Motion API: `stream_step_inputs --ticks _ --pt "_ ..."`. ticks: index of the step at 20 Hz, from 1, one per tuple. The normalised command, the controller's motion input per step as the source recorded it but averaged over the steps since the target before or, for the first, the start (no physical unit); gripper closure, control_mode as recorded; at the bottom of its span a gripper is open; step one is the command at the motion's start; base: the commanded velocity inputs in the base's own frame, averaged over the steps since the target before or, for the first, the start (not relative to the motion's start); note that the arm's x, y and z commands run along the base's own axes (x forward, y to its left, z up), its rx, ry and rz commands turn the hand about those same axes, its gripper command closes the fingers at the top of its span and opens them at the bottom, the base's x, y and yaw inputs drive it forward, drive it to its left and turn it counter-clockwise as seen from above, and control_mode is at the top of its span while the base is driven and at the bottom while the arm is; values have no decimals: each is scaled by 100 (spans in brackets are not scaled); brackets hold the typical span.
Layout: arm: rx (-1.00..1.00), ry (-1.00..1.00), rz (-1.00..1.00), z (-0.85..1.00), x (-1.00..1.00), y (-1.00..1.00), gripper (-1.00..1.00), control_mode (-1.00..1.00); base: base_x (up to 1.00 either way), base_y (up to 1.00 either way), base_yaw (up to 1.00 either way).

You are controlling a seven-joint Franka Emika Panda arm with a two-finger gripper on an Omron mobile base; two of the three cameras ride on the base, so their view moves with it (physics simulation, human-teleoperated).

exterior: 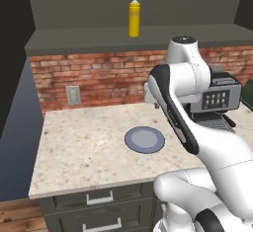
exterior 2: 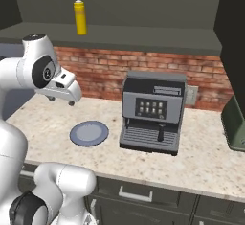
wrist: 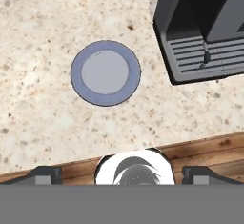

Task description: Move the hot dog bun to the plate on the dining table and place the condiment next to that plate. Then navigate to the fridge and take the sausage and place it on the plate as well.

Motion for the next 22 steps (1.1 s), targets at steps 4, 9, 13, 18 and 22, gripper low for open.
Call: stream_step_inputs --ticks 4,9,13,18,22 --pt "0 0 -1 3 0 6 -100 -100 5 13 -6" --pt "0 -32 7 65 -44 1 -100 -100 0 0 0" --pt "-1 -43 17 99 -55 0 -100 -100 0 0 0" --pt "0 -36 22 96 -4 0 -100 -100 0 0 0" --pt "-3 -29 8 90 40 21 -100 -100 0 0 0"
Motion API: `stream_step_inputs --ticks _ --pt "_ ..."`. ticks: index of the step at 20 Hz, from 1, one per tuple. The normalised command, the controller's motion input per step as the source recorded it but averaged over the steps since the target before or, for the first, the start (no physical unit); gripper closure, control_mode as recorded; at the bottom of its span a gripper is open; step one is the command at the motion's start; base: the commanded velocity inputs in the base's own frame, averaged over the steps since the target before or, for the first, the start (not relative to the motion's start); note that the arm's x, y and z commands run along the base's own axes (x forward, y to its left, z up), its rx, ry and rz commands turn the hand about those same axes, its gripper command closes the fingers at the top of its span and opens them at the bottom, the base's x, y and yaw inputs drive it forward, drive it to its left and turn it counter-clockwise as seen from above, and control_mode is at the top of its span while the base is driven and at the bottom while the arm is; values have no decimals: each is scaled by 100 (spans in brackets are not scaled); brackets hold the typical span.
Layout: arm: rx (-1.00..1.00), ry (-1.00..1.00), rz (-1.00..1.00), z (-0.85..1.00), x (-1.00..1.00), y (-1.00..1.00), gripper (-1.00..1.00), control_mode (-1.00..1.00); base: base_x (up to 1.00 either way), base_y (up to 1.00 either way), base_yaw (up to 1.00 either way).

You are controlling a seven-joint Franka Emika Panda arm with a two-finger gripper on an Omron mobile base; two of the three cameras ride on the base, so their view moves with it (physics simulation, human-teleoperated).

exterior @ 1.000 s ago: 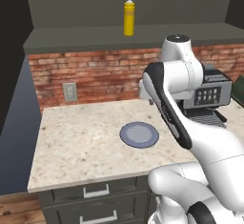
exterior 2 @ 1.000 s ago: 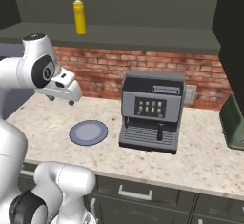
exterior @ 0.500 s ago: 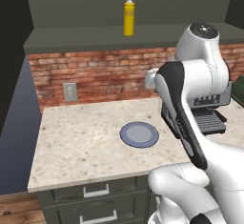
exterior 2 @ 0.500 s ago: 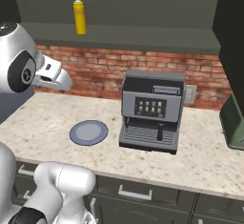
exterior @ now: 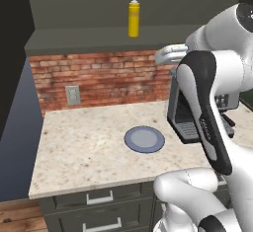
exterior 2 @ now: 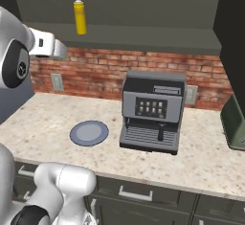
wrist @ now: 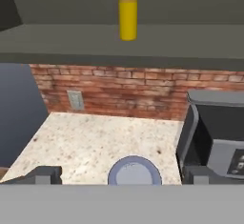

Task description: Move the hot dog bun to the plate on the dining table and place the condiment next to that plate. Then navigate to the fridge and take the sausage and place it on the plate as well.

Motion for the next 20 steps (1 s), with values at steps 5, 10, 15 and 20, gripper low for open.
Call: stream_step_inputs --ticks 5,10,15,20 --pt "-7 -19 1 72 67 28 -100 -100 0 0 0" --pt "-4 -13 0 46 78 7 -100 -100 0 0 0" --pt "-1 -3 0 15 75 0 -100 -100 0 0 0" --pt "0 0 0 0 71 0 -100 -100 0 0 0"
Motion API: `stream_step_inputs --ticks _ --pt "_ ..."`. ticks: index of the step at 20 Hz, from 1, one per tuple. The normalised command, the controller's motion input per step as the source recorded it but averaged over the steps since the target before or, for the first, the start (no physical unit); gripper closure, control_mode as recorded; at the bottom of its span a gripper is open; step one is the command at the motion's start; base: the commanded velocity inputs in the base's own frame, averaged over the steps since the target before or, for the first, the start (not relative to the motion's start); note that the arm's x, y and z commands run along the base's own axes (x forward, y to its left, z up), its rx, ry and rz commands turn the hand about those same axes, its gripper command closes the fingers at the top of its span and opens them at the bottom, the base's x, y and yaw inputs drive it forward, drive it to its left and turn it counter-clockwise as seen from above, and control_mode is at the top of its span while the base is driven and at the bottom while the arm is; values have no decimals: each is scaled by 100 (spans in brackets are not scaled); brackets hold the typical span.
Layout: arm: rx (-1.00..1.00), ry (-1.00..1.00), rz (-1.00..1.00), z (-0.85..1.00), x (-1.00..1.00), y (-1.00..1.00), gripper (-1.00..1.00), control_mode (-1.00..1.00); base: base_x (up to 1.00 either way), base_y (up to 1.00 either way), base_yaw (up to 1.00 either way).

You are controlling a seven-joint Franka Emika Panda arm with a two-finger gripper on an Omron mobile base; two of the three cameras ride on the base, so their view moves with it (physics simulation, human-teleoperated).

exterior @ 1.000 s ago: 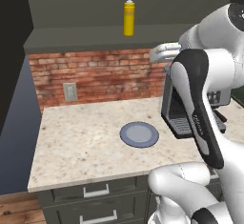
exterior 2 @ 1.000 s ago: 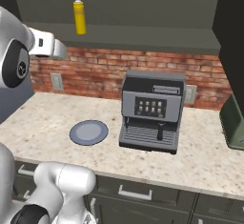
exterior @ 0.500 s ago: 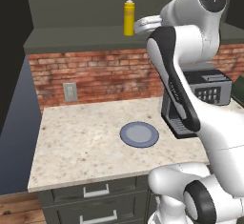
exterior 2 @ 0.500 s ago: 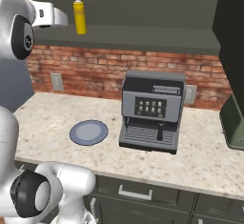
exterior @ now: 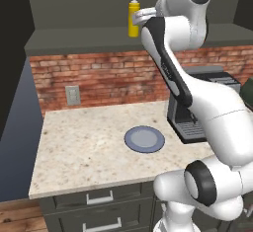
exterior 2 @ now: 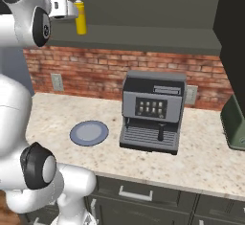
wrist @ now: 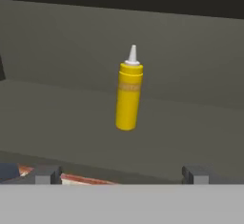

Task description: Move the hot dog bun to the plate on the dining table and place the condiment next to that plate. Then navigate to the fridge and take the sausage and place it on the plate as well.

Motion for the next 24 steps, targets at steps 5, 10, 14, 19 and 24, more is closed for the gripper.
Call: stream_step_inputs --ticks 5,10,14,19,24 --pt "0 0 -1 0 63 0 -100 -100 0 0 0" --pt "0 0 -3 0 54 3 -100 -100 0 0 0" --pt "0 0 -5 2 52 14 -100 -100 0 0 0" --pt "0 0 -5 0 55 20 -100 -100 0 0 0" --pt "0 0 -3 0 55 3 -100 -100 0 0 0"
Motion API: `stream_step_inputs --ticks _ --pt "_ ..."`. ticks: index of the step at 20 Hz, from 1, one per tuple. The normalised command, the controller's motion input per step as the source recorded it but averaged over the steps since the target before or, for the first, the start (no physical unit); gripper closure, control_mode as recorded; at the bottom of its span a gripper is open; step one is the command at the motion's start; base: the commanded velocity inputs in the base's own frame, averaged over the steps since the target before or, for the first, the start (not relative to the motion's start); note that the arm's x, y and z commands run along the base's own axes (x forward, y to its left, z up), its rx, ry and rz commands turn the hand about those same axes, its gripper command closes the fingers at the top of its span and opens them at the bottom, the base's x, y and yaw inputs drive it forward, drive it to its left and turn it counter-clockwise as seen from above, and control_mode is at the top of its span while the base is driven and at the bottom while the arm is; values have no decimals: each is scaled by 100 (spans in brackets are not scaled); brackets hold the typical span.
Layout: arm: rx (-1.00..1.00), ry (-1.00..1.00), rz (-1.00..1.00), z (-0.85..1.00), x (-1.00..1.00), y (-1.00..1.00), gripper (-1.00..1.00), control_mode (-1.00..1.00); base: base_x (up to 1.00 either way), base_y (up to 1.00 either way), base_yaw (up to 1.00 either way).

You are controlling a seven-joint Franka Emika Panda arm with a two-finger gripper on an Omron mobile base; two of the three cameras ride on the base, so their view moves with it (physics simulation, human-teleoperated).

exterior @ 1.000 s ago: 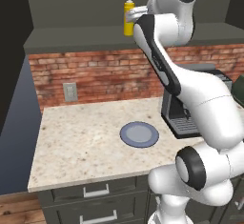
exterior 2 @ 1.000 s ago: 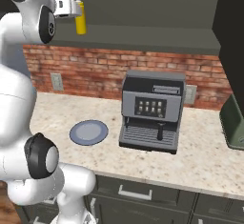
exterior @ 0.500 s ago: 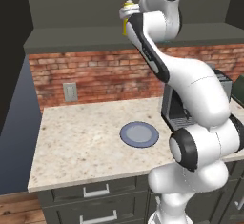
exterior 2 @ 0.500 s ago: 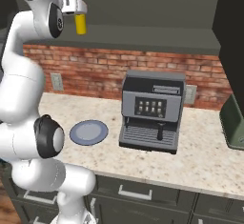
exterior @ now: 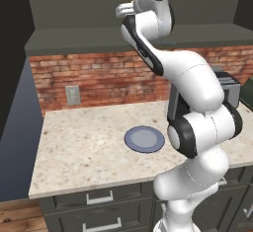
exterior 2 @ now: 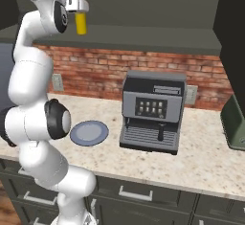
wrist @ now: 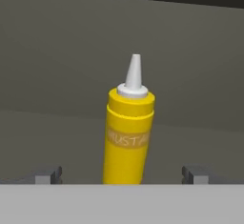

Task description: Move the hot dog bun to the plate on the dining table and place the condiment next to that plate. Then navigate to the fridge and take the sausage and place it on the plate as well.

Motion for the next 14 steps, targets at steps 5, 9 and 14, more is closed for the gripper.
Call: stream_step_inputs --ticks 5,9,14 --pt "0 0 -1 0 52 0 -100 -100 0 0 0" --pt "0 0 0 0 41 0 -100 -100 0 0 0" --pt "0 0 0 0 30 0 -100 -100 0 0 0"
